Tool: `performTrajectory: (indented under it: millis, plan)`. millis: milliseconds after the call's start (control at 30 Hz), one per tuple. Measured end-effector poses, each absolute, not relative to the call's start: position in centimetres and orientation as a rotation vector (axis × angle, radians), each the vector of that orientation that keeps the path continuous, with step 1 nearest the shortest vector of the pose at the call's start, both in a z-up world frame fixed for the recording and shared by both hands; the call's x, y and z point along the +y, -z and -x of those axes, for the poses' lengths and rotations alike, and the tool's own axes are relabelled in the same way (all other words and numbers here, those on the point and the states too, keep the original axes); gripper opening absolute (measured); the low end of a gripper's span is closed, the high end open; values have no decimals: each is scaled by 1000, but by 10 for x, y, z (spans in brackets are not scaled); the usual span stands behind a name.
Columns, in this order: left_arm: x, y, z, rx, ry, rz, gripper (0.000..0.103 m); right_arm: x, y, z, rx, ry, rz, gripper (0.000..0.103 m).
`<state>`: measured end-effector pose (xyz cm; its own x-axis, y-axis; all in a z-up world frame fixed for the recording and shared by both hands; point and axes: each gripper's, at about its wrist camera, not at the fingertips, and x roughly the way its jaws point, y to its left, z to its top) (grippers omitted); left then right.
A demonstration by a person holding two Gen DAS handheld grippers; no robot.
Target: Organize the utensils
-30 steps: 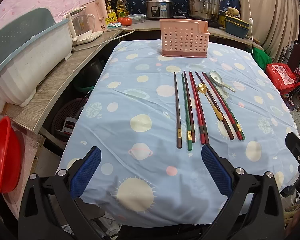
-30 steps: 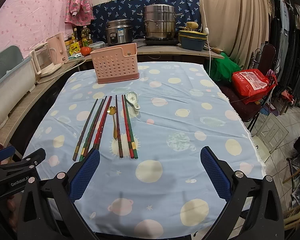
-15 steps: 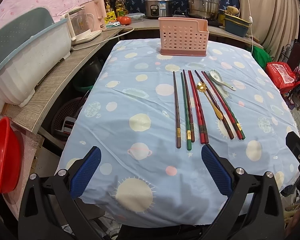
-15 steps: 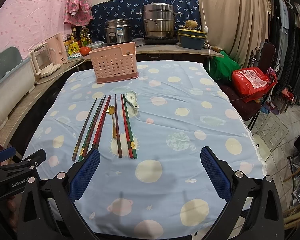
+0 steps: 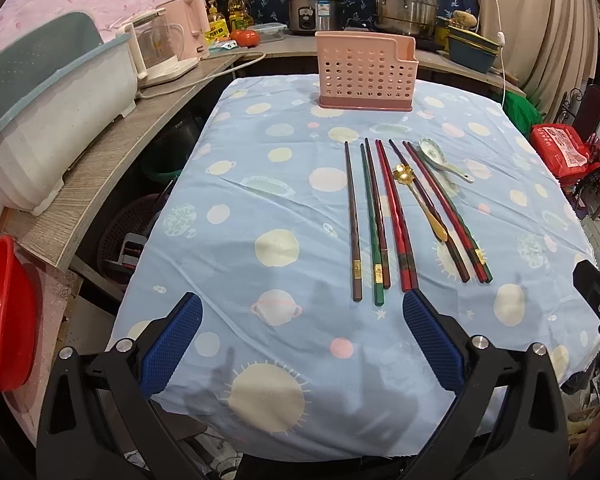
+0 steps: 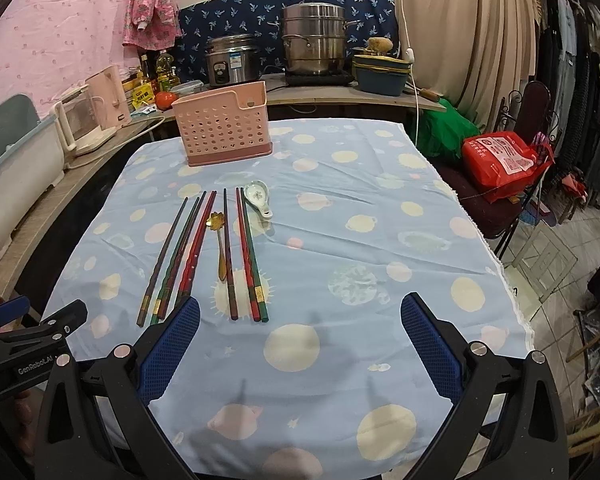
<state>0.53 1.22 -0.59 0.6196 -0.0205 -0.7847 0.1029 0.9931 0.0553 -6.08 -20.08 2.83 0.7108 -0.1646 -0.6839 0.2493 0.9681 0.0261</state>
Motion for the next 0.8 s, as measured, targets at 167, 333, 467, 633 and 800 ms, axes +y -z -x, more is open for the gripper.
performTrajectory:
  millis: [167,333,467,633,800]
  plan:
    - [20,19,-22,947,73,-61,96,-208,-23,52,764,235,-132,96]
    - [16,32,-33,974,123,-63,96,-214,-17,42,785,237,-138,96]
    - [12,43,-45,993,122,-74,94,-216,-12,34,799,235,-141,96]
    - [12,57,-63,1021,114,-73,79,-216,-6,24,815,230,-145,96]
    - [5,66,-73,1033,146,-81,75,-219,1,14,832,227,-153,96]
